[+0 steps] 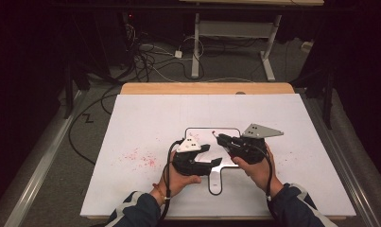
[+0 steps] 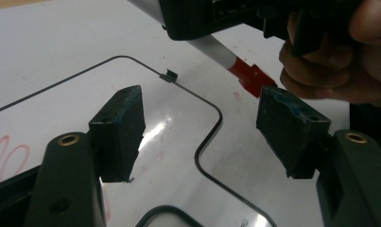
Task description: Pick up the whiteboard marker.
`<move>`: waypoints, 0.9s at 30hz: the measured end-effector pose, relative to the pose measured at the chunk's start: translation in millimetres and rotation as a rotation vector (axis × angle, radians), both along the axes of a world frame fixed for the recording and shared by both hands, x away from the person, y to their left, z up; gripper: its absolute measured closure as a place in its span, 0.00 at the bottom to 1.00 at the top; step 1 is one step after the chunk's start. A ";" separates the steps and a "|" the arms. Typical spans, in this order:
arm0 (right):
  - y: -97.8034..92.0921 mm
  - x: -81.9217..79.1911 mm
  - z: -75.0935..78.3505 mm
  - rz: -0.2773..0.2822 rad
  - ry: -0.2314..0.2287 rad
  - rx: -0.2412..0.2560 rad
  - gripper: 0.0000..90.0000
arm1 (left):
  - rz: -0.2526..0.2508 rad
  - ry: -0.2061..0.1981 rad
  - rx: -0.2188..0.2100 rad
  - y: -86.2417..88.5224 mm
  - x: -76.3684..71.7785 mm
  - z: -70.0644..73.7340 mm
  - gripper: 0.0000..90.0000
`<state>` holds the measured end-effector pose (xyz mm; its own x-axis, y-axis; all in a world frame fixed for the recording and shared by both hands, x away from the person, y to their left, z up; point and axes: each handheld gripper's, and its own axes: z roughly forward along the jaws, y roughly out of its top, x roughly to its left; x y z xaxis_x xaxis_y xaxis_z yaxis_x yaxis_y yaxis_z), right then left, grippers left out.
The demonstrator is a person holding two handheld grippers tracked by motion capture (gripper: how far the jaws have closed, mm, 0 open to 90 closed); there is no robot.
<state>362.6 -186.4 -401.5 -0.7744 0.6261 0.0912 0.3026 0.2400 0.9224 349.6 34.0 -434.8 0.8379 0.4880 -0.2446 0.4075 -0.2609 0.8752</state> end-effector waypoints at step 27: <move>10.0 -16.7 3.8 0.067 -0.039 0.047 0.90 | -0.005 -0.104 0.038 3.3 5.2 5.8 0.87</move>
